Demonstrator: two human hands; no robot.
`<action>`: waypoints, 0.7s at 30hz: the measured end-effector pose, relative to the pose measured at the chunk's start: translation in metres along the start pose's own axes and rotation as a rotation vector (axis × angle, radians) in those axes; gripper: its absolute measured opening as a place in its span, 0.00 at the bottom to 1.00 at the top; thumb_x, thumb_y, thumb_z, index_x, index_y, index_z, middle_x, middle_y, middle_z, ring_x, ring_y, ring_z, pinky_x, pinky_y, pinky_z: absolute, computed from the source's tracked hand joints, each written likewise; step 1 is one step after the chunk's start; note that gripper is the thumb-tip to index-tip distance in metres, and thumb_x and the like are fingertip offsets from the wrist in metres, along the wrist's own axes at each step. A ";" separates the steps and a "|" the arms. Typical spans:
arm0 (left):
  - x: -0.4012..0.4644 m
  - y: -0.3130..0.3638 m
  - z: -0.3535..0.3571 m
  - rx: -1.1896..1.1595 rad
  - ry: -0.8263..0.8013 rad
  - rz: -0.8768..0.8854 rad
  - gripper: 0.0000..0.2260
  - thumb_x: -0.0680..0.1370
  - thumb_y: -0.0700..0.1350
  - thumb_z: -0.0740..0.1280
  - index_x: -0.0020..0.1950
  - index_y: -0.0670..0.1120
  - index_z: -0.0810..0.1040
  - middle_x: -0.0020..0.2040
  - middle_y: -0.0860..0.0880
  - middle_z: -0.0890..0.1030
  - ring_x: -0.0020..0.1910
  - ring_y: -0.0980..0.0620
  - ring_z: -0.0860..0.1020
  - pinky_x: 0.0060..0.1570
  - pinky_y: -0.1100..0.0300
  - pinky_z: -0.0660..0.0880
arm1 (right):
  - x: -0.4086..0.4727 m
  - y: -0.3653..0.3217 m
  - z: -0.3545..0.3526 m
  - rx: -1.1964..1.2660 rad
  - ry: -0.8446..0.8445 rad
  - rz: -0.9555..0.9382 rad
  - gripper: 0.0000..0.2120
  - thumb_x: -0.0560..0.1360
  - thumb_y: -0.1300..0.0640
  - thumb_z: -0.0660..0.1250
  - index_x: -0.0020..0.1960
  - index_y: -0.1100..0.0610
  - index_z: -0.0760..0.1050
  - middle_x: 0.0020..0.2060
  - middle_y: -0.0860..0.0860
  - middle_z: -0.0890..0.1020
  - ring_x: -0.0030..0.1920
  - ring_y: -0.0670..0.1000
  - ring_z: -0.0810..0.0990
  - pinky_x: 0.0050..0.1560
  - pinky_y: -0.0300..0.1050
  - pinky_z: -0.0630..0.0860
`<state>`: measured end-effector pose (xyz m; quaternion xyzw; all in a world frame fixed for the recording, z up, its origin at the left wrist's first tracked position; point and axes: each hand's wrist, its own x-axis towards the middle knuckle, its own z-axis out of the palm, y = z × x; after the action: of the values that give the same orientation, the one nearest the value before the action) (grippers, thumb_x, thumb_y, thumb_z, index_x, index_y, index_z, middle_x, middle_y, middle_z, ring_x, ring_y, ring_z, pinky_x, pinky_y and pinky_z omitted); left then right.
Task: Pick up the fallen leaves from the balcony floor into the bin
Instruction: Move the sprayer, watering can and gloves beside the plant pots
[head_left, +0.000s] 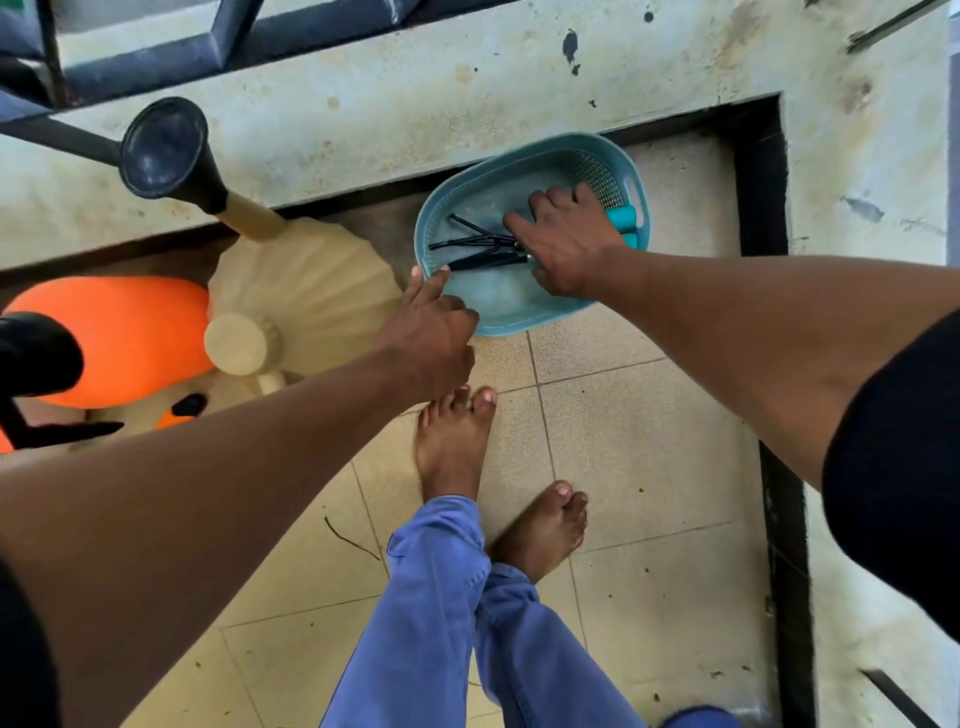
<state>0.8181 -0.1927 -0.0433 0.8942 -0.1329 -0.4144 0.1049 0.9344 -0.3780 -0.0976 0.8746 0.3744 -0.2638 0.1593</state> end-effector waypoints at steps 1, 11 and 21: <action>0.000 0.001 -0.002 0.003 -0.011 -0.005 0.22 0.80 0.50 0.65 0.72 0.44 0.74 0.73 0.44 0.74 0.82 0.40 0.49 0.77 0.44 0.36 | 0.000 -0.001 0.001 0.003 0.001 0.012 0.32 0.72 0.47 0.71 0.70 0.52 0.60 0.62 0.61 0.74 0.62 0.62 0.73 0.60 0.61 0.68; -0.021 0.028 -0.046 -0.040 -0.007 -0.080 0.25 0.81 0.50 0.64 0.78 0.48 0.68 0.77 0.45 0.69 0.80 0.42 0.57 0.80 0.43 0.51 | -0.046 -0.004 -0.041 0.143 -0.020 0.122 0.45 0.66 0.57 0.75 0.77 0.55 0.56 0.67 0.61 0.70 0.67 0.62 0.70 0.68 0.63 0.67; -0.155 0.096 -0.103 -0.471 0.045 -0.282 0.24 0.81 0.49 0.65 0.76 0.46 0.70 0.73 0.45 0.73 0.73 0.44 0.70 0.68 0.54 0.69 | -0.179 -0.040 -0.158 0.461 -0.311 0.140 0.28 0.76 0.49 0.68 0.72 0.57 0.65 0.67 0.59 0.73 0.66 0.61 0.73 0.61 0.55 0.74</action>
<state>0.7863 -0.2250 0.1609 0.8637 0.0951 -0.4247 0.2542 0.8547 -0.3785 0.1311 0.8605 0.2143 -0.4612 0.0298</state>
